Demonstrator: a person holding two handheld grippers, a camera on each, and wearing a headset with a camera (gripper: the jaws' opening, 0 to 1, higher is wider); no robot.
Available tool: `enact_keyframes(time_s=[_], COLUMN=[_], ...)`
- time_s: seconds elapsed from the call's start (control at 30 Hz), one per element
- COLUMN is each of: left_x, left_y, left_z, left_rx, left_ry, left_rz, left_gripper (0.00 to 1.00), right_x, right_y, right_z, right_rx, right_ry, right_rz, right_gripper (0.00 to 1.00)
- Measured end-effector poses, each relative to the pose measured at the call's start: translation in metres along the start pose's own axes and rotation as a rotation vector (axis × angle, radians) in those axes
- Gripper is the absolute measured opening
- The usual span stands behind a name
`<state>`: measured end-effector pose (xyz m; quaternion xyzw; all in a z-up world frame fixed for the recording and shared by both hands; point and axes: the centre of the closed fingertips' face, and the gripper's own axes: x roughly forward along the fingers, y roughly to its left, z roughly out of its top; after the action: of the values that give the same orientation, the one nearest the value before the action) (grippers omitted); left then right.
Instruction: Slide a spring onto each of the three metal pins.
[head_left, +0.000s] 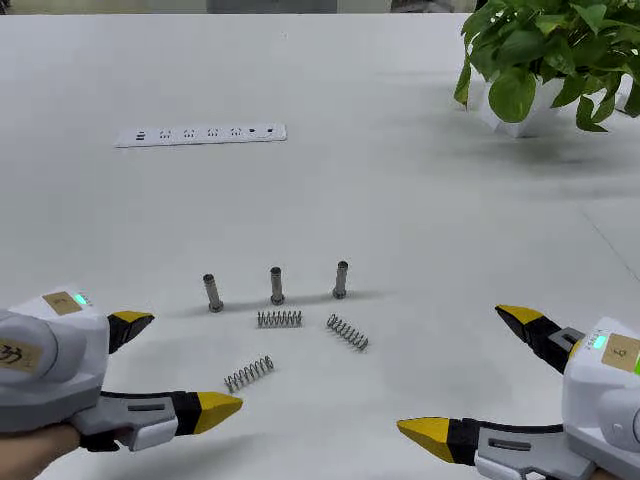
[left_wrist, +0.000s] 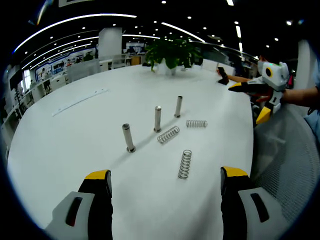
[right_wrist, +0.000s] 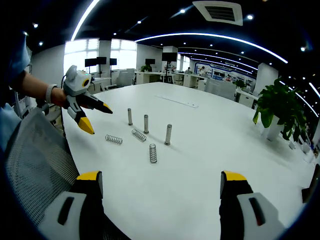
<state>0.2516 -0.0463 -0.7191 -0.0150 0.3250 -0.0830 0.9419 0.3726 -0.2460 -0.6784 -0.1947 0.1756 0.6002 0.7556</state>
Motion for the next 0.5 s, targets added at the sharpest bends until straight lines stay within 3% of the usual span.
enact_keyframes(time_s=[0.2, 0.33, 0.5], left_x=[0.005, 0.011, 0.015], left_y=[-0.011, -0.015, -0.013], left_z=[-0.005, -0.014, -0.016], left_rx=[0.033, 0.067, 0.053], left_ry=[0.021, 0.058, 0.05], left_rz=[-0.011, -0.015, -0.014], left_gripper=[0.79, 0.67, 0.52], right_x=[0.001, 0.001, 0.001], right_y=[0.001, 0.0, 0.0], right_z=[-0.001, -0.003, -0.003], right_rx=[-0.003, -0.004, -0.002], right_ry=[0.006, 0.013, 0.012], right_rz=[0.005, 0.0, 0.004], right_gripper=[0.99, 0.99, 0.99])
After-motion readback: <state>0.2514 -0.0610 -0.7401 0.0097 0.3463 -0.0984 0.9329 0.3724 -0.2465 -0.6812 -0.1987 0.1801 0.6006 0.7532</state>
